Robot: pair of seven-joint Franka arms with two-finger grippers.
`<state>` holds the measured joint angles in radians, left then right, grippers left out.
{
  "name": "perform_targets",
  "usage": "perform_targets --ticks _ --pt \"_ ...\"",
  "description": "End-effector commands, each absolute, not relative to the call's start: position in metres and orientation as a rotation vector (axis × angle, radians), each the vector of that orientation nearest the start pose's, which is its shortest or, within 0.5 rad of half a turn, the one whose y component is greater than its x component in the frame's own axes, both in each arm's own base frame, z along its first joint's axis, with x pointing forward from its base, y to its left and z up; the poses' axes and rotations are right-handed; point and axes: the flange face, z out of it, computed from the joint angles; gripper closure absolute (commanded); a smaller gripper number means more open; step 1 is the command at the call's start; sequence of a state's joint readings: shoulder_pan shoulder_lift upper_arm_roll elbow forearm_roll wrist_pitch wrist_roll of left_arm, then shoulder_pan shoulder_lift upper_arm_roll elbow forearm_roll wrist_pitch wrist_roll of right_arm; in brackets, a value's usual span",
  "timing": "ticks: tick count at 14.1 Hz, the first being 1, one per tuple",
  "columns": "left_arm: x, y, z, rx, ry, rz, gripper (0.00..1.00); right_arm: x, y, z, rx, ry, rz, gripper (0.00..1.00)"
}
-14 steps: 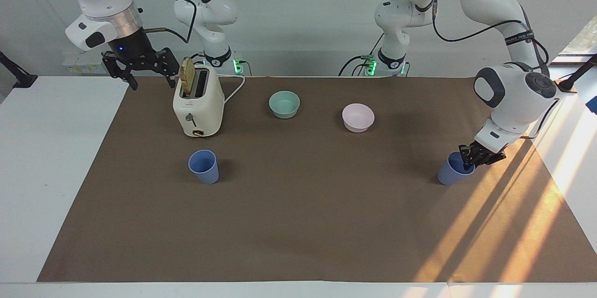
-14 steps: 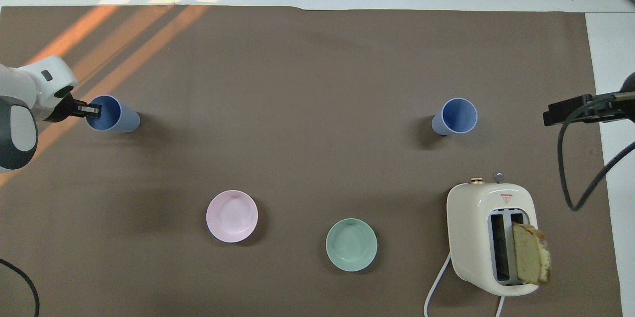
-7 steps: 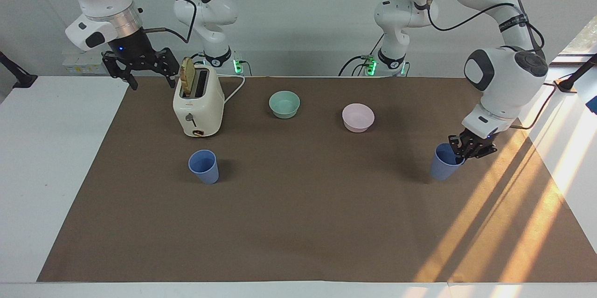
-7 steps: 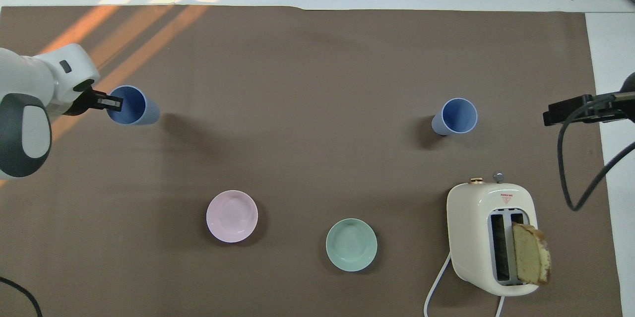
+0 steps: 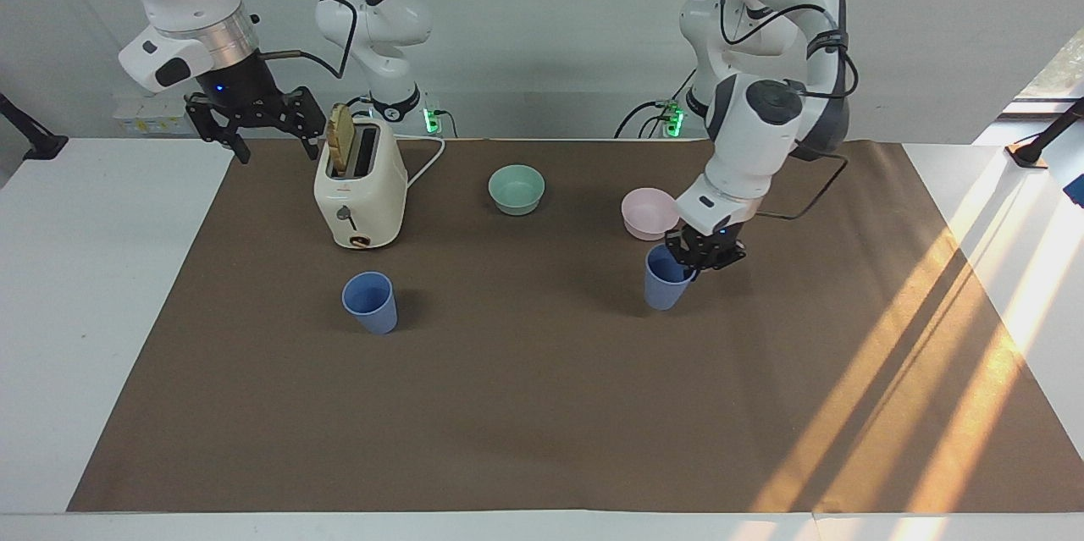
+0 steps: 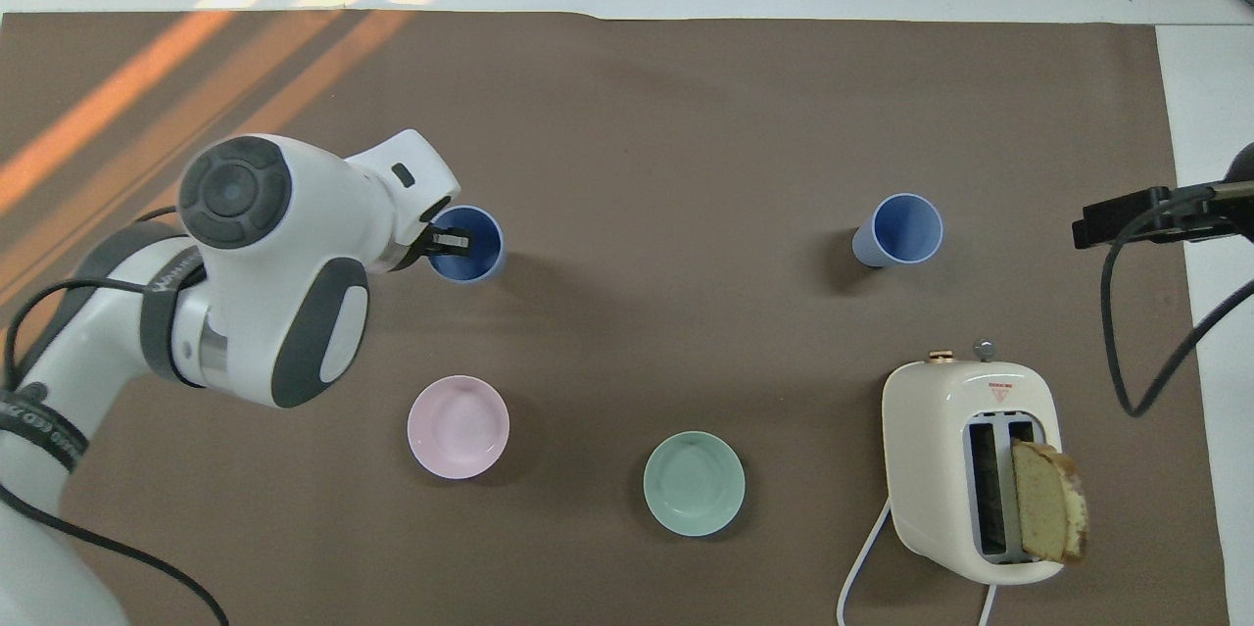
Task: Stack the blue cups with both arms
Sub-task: 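Carry the blue cup with the left gripper toward the table center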
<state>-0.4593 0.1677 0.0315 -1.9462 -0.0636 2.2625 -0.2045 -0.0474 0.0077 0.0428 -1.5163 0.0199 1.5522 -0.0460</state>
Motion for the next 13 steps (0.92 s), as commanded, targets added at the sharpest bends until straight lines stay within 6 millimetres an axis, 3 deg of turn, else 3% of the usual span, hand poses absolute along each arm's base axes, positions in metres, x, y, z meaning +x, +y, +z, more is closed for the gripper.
perform_targets --ticks 1,3,4,5,7,9,11,13 --pt "0.529 -0.296 0.388 -3.220 0.241 -0.210 1.00 0.554 0.001 0.645 -3.102 -0.042 -0.063 0.00" --pt "0.517 -0.319 0.383 -3.226 0.231 -0.204 1.00 0.552 0.002 0.643 -3.100 -0.049 -0.061 0.00" --pt "0.516 -0.321 0.383 -3.234 0.186 -0.202 0.89 0.550 0.003 0.641 -3.101 -0.043 -0.065 0.00" --pt "0.515 -0.323 0.384 -3.248 0.129 -0.184 0.67 0.549 0.003 0.631 -3.102 -0.048 -0.079 0.00" --pt "0.515 -0.325 0.385 -3.250 0.137 -0.174 0.00 0.553 0.007 0.607 -3.101 -0.058 -0.084 0.00" --pt "0.517 -0.320 0.397 -3.250 0.131 -0.175 0.00 0.561 0.009 0.577 -3.101 -0.063 -0.072 0.00" --pt "0.521 -0.303 0.433 -3.250 0.116 -0.204 0.00 0.569 0.010 0.549 -3.100 -0.066 -0.094 0.00" --pt "0.532 -0.252 0.472 -3.245 0.145 -0.235 0.00 0.585 0.010 0.515 -3.098 -0.064 -0.056 0.00"
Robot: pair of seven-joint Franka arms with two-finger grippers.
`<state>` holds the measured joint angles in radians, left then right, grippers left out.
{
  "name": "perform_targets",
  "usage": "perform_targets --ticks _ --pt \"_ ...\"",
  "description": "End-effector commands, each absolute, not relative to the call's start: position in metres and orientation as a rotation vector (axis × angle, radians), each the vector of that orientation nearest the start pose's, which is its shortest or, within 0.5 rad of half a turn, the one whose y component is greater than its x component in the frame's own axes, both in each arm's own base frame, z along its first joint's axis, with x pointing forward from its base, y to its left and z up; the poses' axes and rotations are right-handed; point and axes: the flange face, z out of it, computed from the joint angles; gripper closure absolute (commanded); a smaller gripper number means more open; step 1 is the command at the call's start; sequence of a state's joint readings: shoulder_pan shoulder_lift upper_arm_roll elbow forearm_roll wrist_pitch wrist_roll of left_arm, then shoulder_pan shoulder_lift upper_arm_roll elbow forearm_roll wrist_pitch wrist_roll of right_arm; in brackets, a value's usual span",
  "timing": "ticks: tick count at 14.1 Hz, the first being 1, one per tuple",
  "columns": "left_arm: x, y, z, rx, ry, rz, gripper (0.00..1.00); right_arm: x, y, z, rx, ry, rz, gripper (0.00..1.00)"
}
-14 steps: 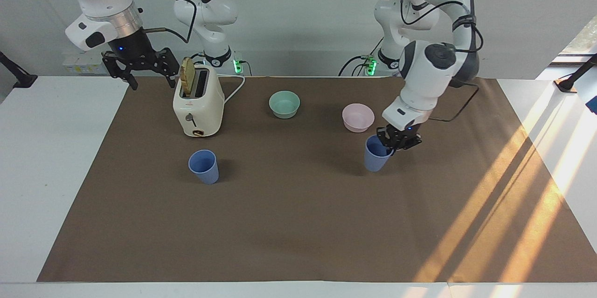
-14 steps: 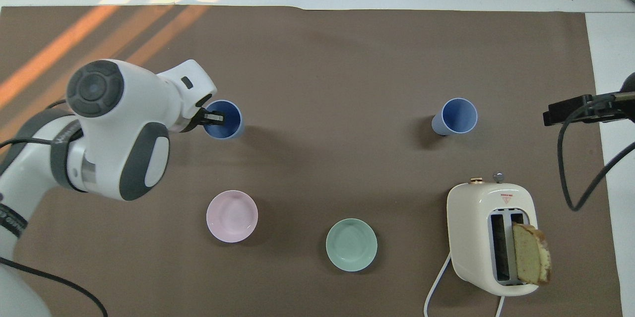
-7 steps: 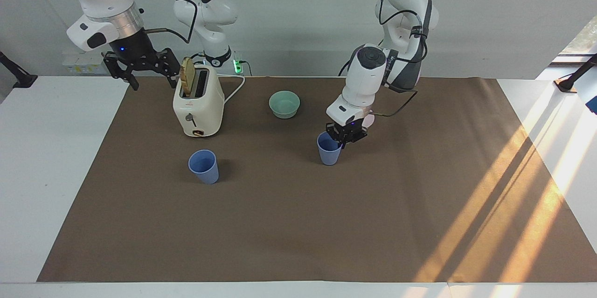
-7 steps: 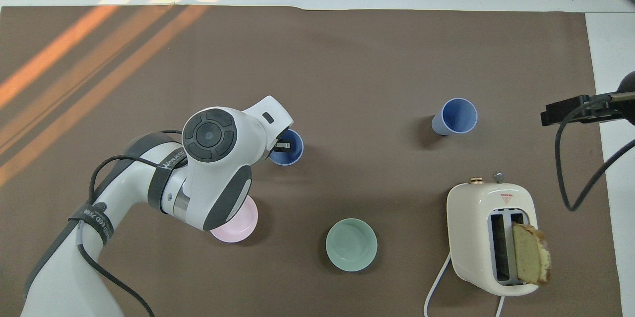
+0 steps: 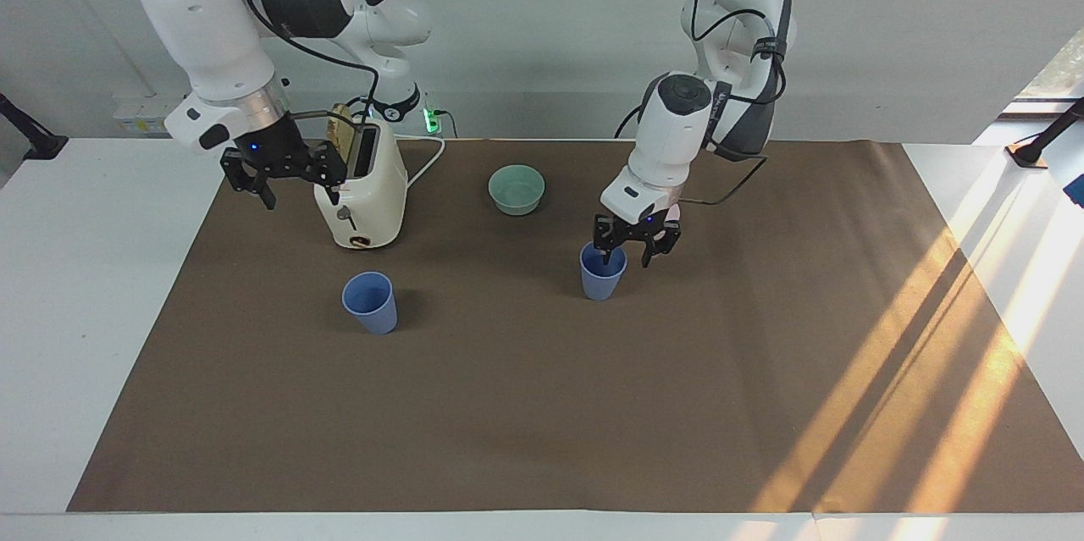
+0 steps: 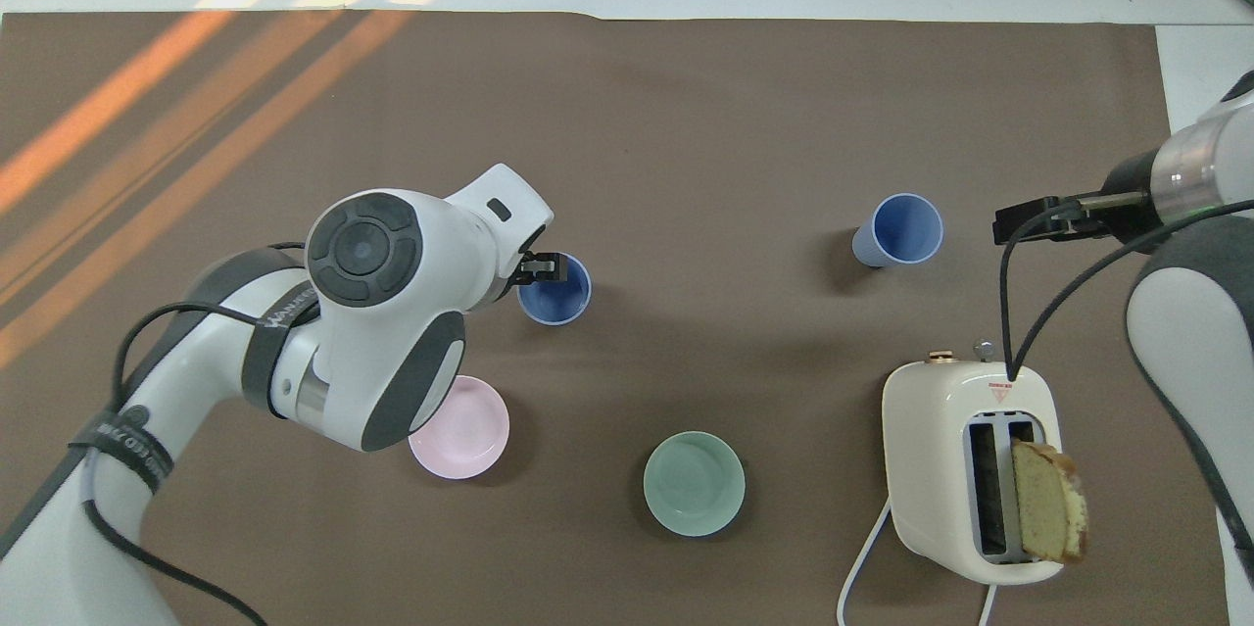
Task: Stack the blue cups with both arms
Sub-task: 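Release the cup with the left gripper while the right gripper reaches the other cup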
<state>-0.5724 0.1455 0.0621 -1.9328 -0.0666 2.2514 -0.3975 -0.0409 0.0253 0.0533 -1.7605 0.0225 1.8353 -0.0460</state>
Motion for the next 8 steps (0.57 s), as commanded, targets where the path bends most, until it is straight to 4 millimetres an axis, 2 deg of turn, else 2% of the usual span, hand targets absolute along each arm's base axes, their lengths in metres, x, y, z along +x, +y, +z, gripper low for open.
perform_targets --ticks 1,3,5,8 --pt "0.532 -0.232 0.489 -3.239 0.185 -0.233 0.00 0.593 0.008 0.497 -3.098 -0.063 -0.039 0.00" --pt "0.540 -0.175 0.511 -3.213 0.243 -0.234 0.00 0.605 0.007 0.462 -3.097 -0.051 -0.063 0.00" --pt "0.550 -0.115 0.542 -3.183 0.313 -0.273 0.00 0.615 0.006 0.425 -3.097 -0.030 -0.072 0.00" --pt "0.562 -0.056 0.594 -3.167 0.322 -0.253 0.00 0.630 0.004 0.375 -3.094 -0.015 -0.091 0.00"
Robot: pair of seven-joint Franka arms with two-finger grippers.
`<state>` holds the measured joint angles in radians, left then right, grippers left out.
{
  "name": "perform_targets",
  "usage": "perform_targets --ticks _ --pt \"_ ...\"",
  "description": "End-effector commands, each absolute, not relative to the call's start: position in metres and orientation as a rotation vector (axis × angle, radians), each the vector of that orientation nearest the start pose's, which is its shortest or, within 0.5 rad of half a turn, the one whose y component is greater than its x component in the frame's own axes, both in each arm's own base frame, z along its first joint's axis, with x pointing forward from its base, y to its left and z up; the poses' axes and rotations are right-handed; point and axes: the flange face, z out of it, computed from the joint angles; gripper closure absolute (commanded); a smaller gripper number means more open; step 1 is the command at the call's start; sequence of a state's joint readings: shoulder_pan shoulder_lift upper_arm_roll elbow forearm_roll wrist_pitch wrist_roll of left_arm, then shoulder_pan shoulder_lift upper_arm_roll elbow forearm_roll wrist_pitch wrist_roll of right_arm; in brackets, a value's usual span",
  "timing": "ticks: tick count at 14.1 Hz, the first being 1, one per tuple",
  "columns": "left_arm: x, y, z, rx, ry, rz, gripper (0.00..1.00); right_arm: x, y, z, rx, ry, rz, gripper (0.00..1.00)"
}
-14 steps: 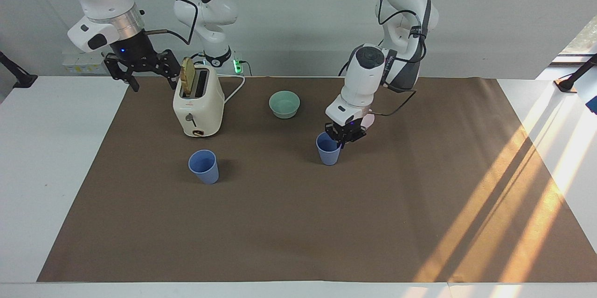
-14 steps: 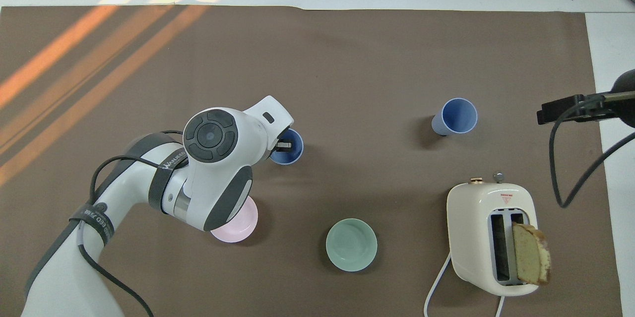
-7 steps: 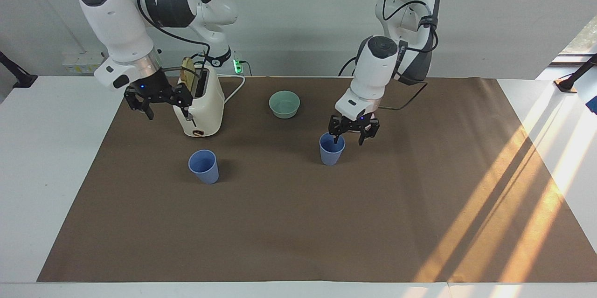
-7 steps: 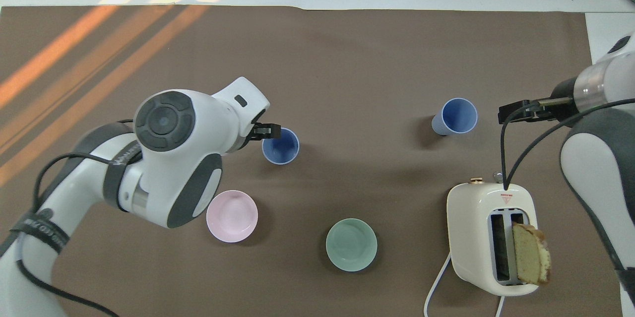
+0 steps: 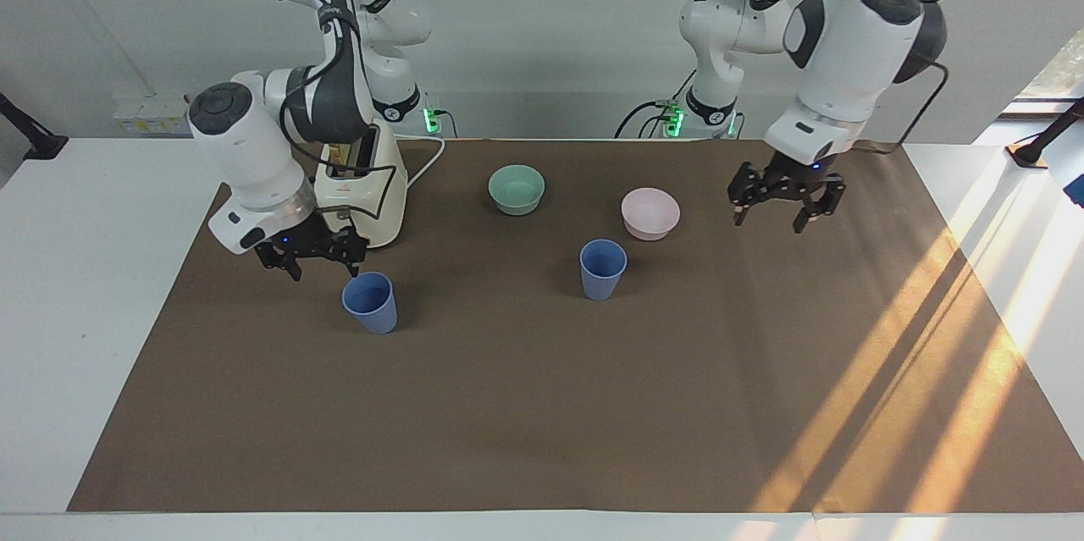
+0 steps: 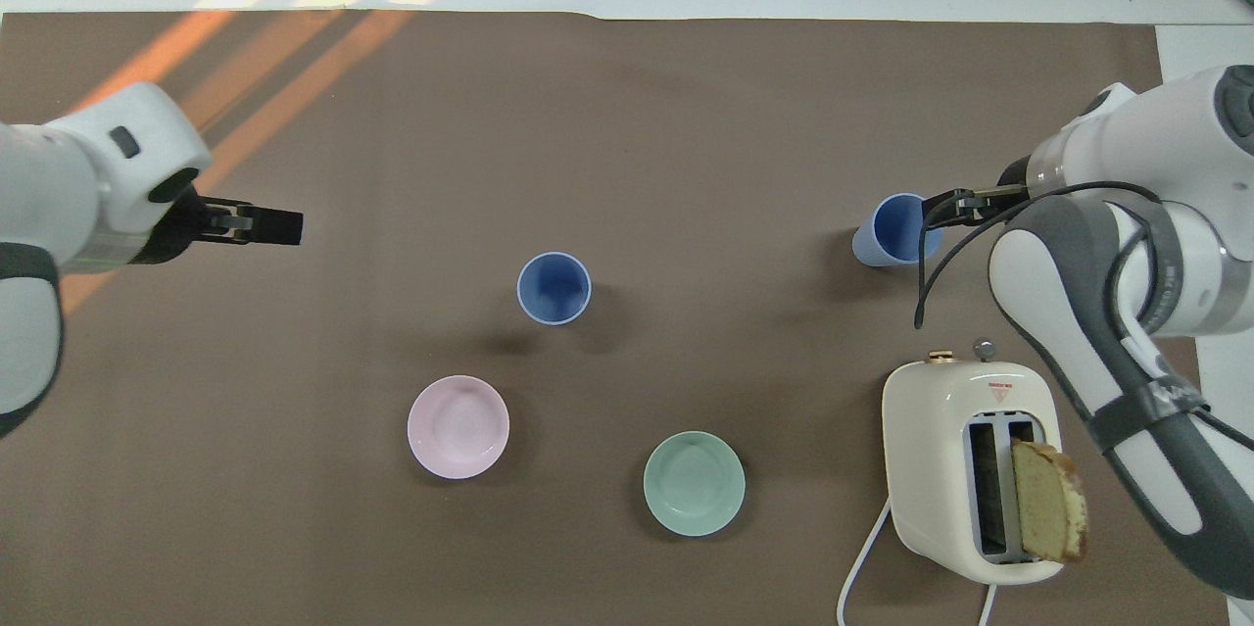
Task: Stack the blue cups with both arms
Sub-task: 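Release the cup with the left gripper while the right gripper reaches the other cup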
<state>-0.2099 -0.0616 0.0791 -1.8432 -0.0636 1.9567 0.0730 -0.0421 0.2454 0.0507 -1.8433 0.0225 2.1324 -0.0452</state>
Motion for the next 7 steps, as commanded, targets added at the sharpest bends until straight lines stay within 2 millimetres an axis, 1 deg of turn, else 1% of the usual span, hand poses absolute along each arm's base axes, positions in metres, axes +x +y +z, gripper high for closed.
perform_targets --ticks 1,2,3,4,5,6,7 --pt "0.563 -0.038 0.613 -3.163 0.308 -0.257 0.00 0.632 0.005 0.365 -3.094 -0.014 -0.086 0.00" --pt "0.564 -0.018 0.621 -3.165 0.291 -0.243 0.00 0.631 0.006 0.359 -3.094 -0.018 -0.077 0.00" --pt "0.562 -0.010 0.628 -3.162 0.282 -0.223 0.00 0.631 0.005 0.357 -3.094 -0.015 -0.072 0.20" --pt "0.562 -0.008 0.638 -3.161 0.276 -0.220 0.00 0.631 0.005 0.358 -3.094 -0.025 -0.075 0.62" --pt "0.565 -0.007 0.638 -3.164 0.273 -0.187 0.00 0.631 0.006 0.358 -3.099 -0.040 -0.073 0.89" --pt "0.564 -0.008 0.643 -3.167 0.276 -0.155 0.00 0.631 0.007 0.358 -3.104 -0.048 -0.068 1.00" --pt "0.564 -0.007 0.648 -3.169 0.275 -0.141 0.00 0.631 0.007 0.358 -3.104 -0.048 -0.066 1.00"
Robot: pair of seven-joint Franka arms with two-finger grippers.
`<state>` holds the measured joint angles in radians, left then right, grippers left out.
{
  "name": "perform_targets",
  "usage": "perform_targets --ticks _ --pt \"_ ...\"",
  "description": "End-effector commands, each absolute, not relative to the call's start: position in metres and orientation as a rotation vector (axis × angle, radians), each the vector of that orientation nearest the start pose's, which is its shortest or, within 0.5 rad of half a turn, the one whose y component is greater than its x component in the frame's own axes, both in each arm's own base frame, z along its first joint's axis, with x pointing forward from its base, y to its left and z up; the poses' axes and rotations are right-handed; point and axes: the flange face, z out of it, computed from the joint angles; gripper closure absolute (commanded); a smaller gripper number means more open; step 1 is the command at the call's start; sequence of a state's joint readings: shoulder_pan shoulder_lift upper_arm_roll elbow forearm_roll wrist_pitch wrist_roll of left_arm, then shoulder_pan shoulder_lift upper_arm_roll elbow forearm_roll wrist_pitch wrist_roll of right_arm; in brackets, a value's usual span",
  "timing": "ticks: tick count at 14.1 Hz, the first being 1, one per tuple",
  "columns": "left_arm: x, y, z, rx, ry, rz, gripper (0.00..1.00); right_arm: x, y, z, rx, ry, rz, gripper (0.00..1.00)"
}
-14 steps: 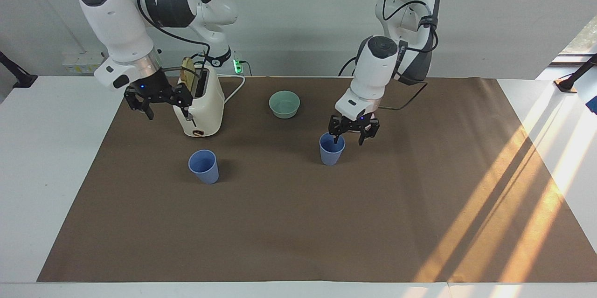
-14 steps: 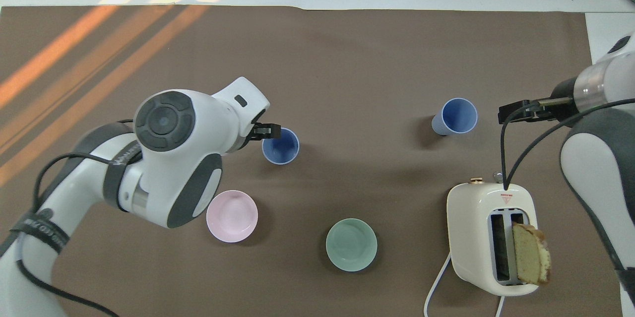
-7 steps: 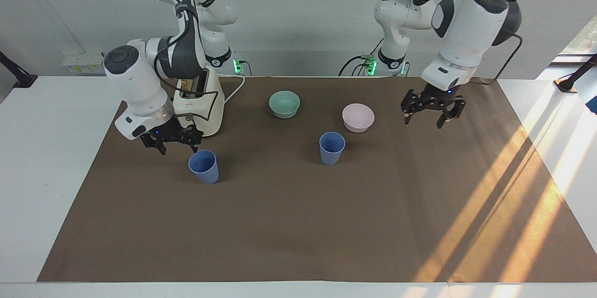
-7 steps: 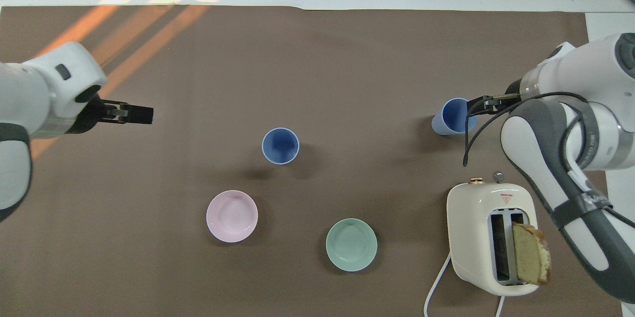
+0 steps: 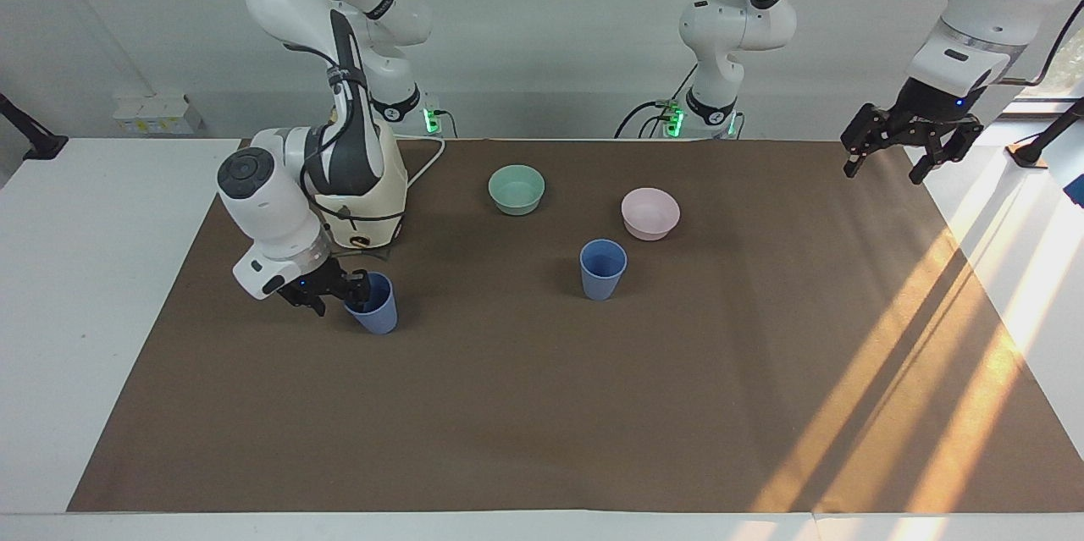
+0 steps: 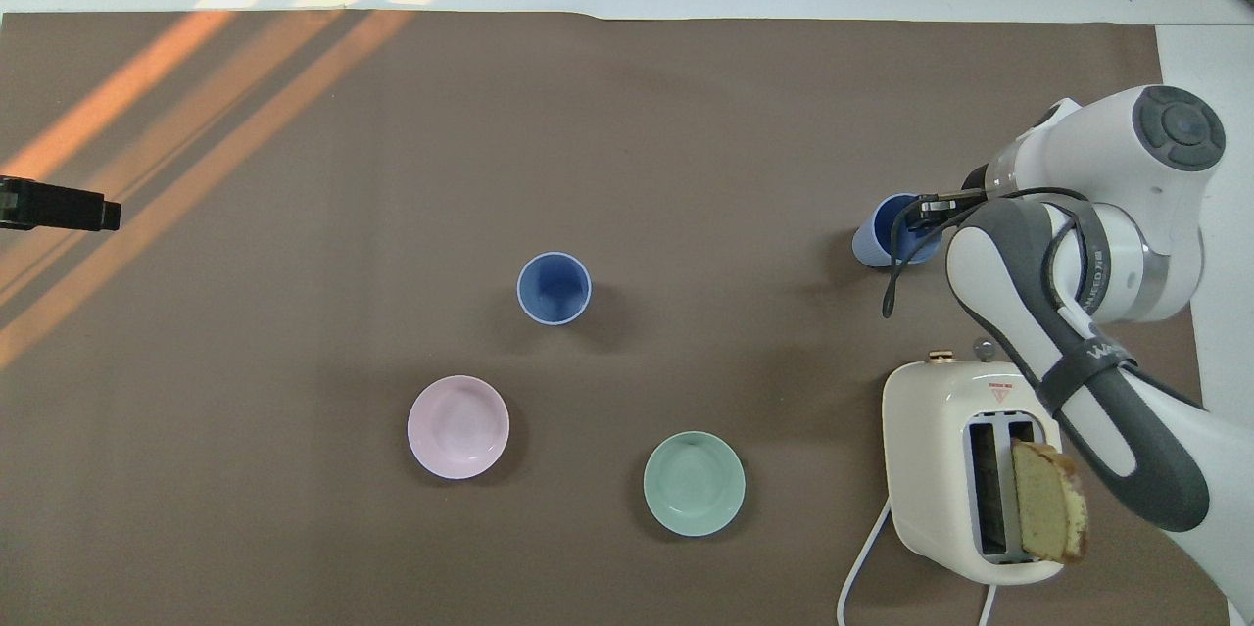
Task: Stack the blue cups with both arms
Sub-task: 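Grasp the second blue cup with the right gripper and lift it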
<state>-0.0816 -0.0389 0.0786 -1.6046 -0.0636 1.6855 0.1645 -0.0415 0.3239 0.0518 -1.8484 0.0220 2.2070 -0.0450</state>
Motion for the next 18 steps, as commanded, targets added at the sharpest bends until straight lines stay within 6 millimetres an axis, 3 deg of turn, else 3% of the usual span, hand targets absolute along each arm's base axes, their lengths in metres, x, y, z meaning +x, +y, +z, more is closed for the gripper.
perform_targets --ticks 1,4,7,9,14,18 --pt "0.567 -0.008 0.647 -3.169 0.276 -0.131 0.00 0.632 0.007 0.358 -3.105 -0.054 -0.068 1.00" --pt "0.568 -0.008 0.648 -3.165 0.266 -0.134 0.00 0.632 0.012 0.359 -3.101 -0.063 -0.056 1.00" --pt "0.552 -0.016 0.645 -3.174 0.292 -0.062 0.00 0.633 0.030 0.366 -3.097 -0.094 -0.055 1.00" --pt "0.550 -0.012 0.644 -3.169 0.280 -0.039 0.00 0.638 0.041 0.388 -3.096 -0.097 -0.025 1.00" --pt "0.546 -0.007 0.644 -3.146 0.265 -0.011 0.00 0.646 0.055 0.473 -3.081 -0.094 0.041 1.00" --pt "0.546 -0.008 0.645 -3.148 0.241 -0.016 0.00 0.639 0.059 0.512 -3.079 -0.086 0.054 1.00"
